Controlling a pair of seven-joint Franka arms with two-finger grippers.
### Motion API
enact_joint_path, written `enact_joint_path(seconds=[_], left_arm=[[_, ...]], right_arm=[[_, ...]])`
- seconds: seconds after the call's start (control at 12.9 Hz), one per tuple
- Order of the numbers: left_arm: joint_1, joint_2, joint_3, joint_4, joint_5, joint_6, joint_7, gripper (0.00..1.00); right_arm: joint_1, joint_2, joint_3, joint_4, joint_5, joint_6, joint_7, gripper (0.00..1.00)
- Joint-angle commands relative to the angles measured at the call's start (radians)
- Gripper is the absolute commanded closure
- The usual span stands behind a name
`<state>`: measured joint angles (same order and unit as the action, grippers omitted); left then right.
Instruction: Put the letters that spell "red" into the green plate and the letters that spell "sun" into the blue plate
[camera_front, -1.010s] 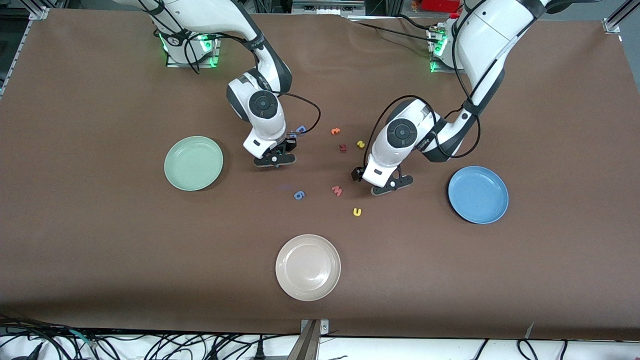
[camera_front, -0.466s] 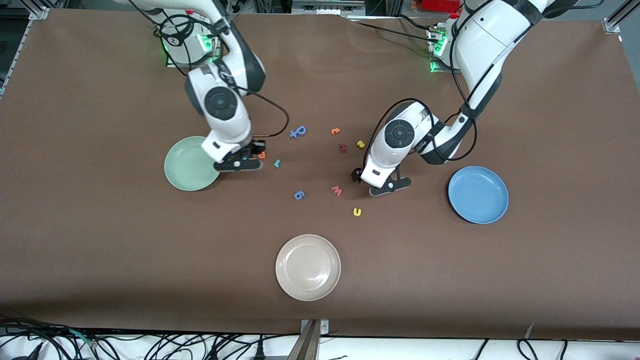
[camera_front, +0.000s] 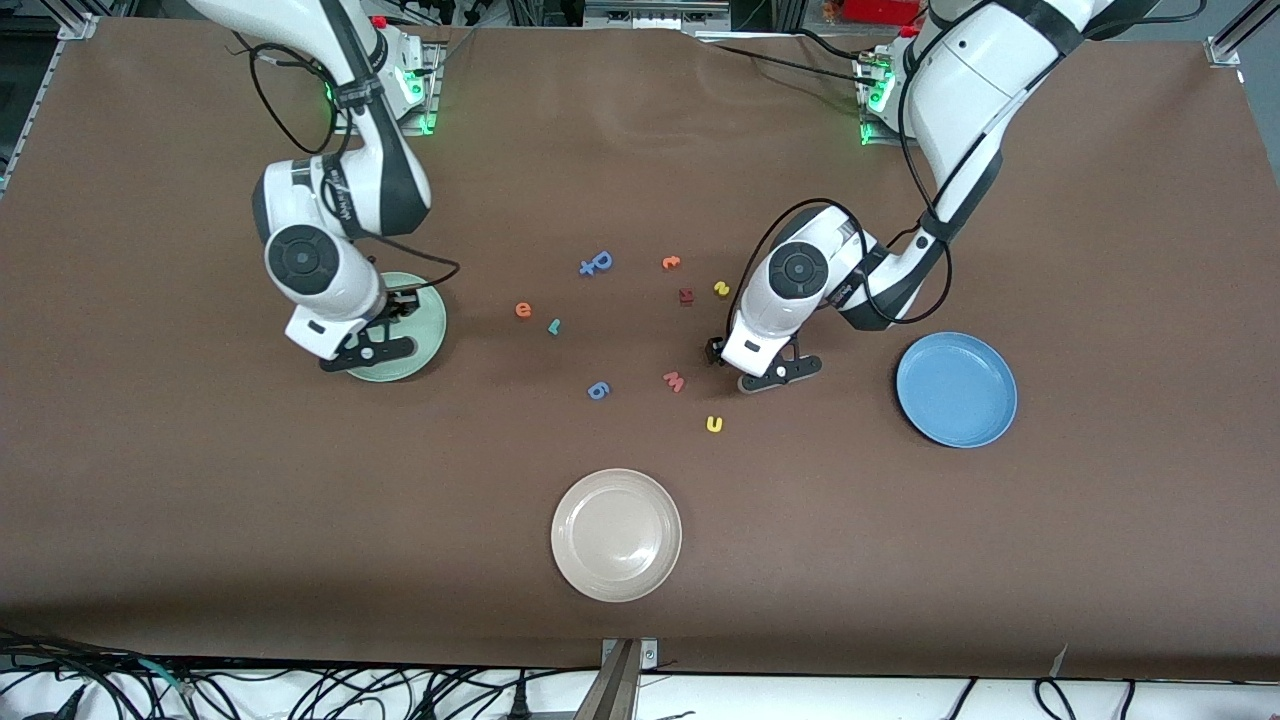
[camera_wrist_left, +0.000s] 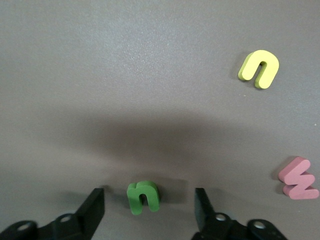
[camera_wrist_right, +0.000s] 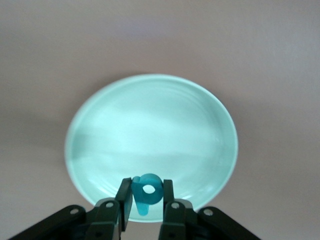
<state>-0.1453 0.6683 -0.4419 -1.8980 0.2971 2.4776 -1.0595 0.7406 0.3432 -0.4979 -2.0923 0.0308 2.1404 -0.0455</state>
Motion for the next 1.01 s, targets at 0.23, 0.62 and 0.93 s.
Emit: enact_joint_path(seconds=[0.23,0.62,0.93], left_arm=[[0.009,0.013,-0.001,0.020,0.040,0.006,-0.019,0.77],[0.018,0.002,-0.001,0.065,0.039,-0.032,-0.007,0.87],[0.119,-0.015,-0.006,0.141,0.021,-0.138,0.116,0.85]], right_arm=[[-0.021,0.102,-0.002,-0.011,0.005,0.085,-0.034,1.00],[-0.021,0.108,-0.002,-0.011,0.005,0.078,-0.034,0.66],[-0.020,0.097,0.002,-0.005,0.005,0.072,-0.033,0.01]])
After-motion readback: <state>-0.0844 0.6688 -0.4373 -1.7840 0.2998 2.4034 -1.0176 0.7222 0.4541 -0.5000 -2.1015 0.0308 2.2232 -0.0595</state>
